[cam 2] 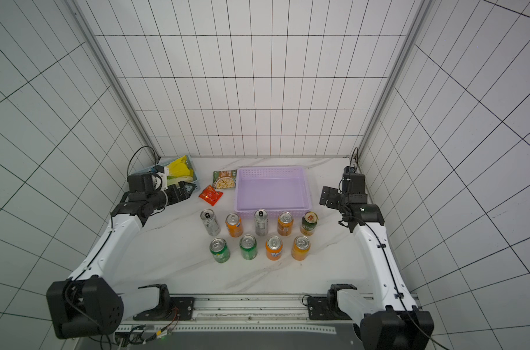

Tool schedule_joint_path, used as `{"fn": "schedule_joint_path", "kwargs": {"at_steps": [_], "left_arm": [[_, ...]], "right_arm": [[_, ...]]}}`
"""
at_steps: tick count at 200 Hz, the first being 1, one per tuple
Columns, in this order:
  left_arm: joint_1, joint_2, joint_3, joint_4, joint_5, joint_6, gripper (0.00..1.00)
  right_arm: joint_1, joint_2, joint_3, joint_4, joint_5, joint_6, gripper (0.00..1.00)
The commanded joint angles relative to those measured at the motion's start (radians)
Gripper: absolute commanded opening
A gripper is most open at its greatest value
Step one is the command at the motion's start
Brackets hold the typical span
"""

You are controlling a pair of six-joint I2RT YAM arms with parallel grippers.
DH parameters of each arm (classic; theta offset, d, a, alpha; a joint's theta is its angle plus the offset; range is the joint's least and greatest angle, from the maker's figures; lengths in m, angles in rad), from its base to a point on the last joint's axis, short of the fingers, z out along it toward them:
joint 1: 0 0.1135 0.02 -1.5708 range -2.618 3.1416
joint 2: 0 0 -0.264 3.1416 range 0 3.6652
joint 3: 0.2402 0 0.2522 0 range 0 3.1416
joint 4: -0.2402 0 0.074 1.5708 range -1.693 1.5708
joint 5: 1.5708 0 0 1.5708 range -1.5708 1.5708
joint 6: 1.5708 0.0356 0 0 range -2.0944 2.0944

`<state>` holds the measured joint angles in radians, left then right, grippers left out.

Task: Take out the drinks from the basket
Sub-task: Reset both arms

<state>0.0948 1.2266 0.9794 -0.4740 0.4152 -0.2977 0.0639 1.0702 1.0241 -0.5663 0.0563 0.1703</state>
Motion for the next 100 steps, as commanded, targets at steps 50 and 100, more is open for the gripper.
{"fn": "schedule_joint_path", "kwargs": {"at_steps": [50, 100], "left_arm": [[0.008, -0.017, 0.020, 0.004, -0.014, 0.011, 0.98], [0.007, -0.016, 0.019, 0.003, -0.018, 0.012, 0.98]], "right_arm": [[-0.129, -0.055, -0.392, 0.540, 0.093, -0.044, 0.99], [-0.160, 0.071, -0.496, 0.775, 0.031, -0.030, 0.99]]}}
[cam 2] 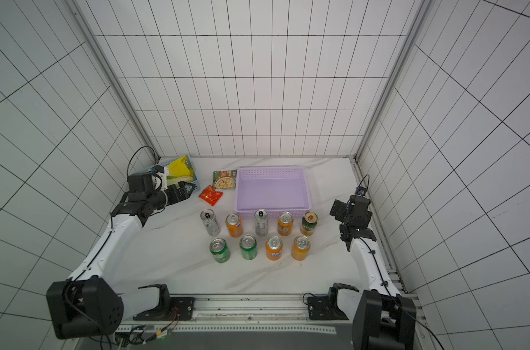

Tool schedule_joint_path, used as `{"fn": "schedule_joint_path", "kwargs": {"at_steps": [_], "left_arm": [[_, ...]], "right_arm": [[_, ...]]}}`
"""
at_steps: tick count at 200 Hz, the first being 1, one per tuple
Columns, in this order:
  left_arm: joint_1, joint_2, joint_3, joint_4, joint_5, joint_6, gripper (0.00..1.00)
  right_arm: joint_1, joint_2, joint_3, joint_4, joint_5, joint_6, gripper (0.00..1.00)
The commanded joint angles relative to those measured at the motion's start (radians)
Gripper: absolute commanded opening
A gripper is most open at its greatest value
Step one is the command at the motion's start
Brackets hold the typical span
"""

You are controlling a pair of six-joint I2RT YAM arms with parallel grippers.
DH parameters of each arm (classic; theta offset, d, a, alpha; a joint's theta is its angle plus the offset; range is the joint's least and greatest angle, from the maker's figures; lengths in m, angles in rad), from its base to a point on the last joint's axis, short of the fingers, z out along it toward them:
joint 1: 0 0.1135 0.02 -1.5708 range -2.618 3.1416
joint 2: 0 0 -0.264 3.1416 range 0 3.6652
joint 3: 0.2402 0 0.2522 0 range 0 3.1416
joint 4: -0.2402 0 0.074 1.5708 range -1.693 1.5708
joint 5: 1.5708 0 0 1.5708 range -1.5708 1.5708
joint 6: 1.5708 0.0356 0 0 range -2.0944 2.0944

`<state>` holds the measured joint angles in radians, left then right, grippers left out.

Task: Take out the drinks from the basket
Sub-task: Reset both arms

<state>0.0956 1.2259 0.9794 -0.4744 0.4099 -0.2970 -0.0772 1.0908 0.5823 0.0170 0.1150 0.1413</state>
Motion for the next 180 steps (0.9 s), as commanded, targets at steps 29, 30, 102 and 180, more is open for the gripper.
{"fn": "schedule_joint_path", "kwargs": {"at_steps": [29, 30, 102, 180], "left_arm": [[0.006, -0.010, 0.020, 0.005, -0.008, 0.012, 0.98], [0.006, -0.010, 0.021, 0.005, -0.008, 0.012, 0.98], [0.006, -0.001, 0.022, 0.003, -0.011, 0.020, 0.98], [0.007, 0.020, 0.030, -0.004, -0.039, 0.032, 0.98]], "right_arm": [[-0.021, 0.131, -0.097, 0.343, -0.071, -0.001, 1.00], [-0.021, 0.135, -0.098, 0.348, -0.072, -0.001, 0.99], [-0.022, 0.302, -0.166, 0.695, -0.163, -0.045, 0.99], [-0.019, 0.459, -0.208, 0.932, -0.230, -0.066, 0.99]]}}
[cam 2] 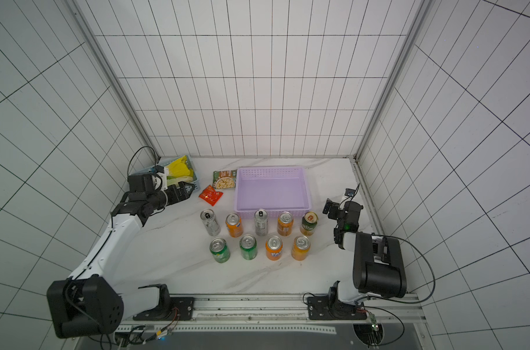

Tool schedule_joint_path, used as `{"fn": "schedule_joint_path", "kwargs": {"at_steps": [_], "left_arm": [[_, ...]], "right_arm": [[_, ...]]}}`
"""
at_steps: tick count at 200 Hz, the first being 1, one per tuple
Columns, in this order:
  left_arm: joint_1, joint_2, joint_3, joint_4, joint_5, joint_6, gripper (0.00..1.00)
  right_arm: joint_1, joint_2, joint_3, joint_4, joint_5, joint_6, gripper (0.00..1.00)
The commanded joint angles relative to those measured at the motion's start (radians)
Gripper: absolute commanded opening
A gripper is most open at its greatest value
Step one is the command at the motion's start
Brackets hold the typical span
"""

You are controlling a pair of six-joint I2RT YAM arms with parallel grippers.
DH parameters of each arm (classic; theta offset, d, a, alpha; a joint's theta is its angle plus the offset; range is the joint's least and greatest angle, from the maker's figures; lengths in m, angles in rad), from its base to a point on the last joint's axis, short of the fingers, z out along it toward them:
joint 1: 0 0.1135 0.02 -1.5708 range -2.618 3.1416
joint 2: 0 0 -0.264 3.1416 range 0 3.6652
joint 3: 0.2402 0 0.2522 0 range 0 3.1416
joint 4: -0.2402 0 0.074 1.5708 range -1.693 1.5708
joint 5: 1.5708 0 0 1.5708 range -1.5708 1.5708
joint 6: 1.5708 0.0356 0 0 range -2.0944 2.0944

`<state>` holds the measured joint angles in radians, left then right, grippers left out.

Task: Take out the drinks from the basket
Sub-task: Reset both arms

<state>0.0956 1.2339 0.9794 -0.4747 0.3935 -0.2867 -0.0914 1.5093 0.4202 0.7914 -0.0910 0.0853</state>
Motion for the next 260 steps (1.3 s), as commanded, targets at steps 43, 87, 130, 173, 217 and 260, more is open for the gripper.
{"fn": "schedule_joint_path", "kwargs": {"at_steps": [43, 87, 130, 173, 217, 260], "left_arm": [[0.006, -0.013, 0.035, -0.020, -0.108, -0.014, 0.98], [0.006, -0.144, -0.091, 0.150, -0.343, -0.089, 0.98], [0.007, -0.268, -0.375, 0.524, -0.618, -0.036, 0.99], [0.006, -0.184, -0.513, 0.707, -0.656, 0.018, 0.98], [0.006, -0.053, -0.598, 0.983, -0.604, 0.039, 0.98], [0.006, 0.047, -0.645, 1.174, -0.542, 0.074, 0.98]], "right_arm": [[-0.001, 0.023, -0.023, 0.073, 0.004, -0.008, 0.99], [0.001, 0.024, -0.024, 0.076, 0.010, -0.010, 0.99], [0.002, 0.025, -0.023, 0.077, 0.013, -0.012, 0.99], [0.004, 0.025, -0.021, 0.075, 0.016, -0.012, 0.99], [0.005, 0.025, -0.020, 0.074, 0.020, -0.013, 0.99], [0.007, 0.025, -0.020, 0.072, 0.022, -0.013, 0.99]]}}
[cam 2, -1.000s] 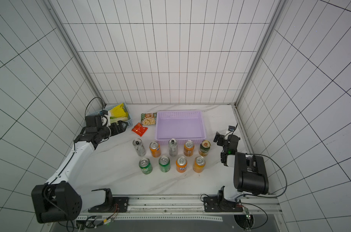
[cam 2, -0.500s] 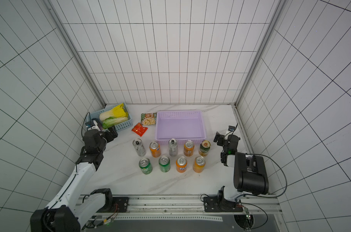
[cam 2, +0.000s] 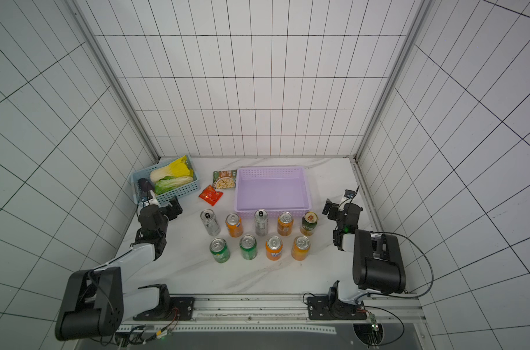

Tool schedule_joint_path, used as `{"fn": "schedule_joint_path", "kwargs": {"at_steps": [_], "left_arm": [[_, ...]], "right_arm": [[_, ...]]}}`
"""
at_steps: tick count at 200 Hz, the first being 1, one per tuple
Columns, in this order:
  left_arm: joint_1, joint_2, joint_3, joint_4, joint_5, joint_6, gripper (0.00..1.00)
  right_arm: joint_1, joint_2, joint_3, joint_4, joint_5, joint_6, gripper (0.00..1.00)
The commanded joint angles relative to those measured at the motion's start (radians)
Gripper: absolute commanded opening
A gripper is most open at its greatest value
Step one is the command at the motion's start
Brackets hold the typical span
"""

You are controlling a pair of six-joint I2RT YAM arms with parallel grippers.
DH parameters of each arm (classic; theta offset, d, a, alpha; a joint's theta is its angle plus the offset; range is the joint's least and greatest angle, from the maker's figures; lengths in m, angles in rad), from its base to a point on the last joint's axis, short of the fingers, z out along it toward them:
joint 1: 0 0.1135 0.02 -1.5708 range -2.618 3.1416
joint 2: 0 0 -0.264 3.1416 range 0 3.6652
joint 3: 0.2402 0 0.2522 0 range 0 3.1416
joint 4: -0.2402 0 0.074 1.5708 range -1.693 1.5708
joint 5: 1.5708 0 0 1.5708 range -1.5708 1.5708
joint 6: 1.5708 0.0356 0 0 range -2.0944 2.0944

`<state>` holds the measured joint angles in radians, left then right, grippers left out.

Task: Take out the drinks from the basket
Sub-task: Reset both arms

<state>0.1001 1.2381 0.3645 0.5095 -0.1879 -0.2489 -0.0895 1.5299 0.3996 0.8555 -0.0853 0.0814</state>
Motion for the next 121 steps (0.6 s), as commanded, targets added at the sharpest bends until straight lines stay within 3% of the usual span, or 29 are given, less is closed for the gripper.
{"fn": "schedule_joint_path", "kwargs": {"at_steps": [1, 84, 100, 121], "left_arm": [[0.002, 0.048, -0.032, 0.195, 0.040, 0.037, 0.98], [0.001, 0.331, -0.055, 0.548, 0.198, 0.106, 0.98], [-0.001, 0.328, -0.038, 0.516, 0.203, 0.108, 0.98], [-0.002, 0.304, 0.044, 0.311, 0.196, 0.103, 0.97]], "right_arm": [[0.005, 0.004, 0.001, 0.008, 0.016, -0.009, 0.99], [0.008, 0.006, 0.002, 0.005, 0.022, -0.011, 0.99], [0.008, 0.006, 0.003, 0.005, 0.022, -0.011, 0.99], [0.008, 0.005, 0.004, 0.005, 0.022, -0.011, 0.99]]}}
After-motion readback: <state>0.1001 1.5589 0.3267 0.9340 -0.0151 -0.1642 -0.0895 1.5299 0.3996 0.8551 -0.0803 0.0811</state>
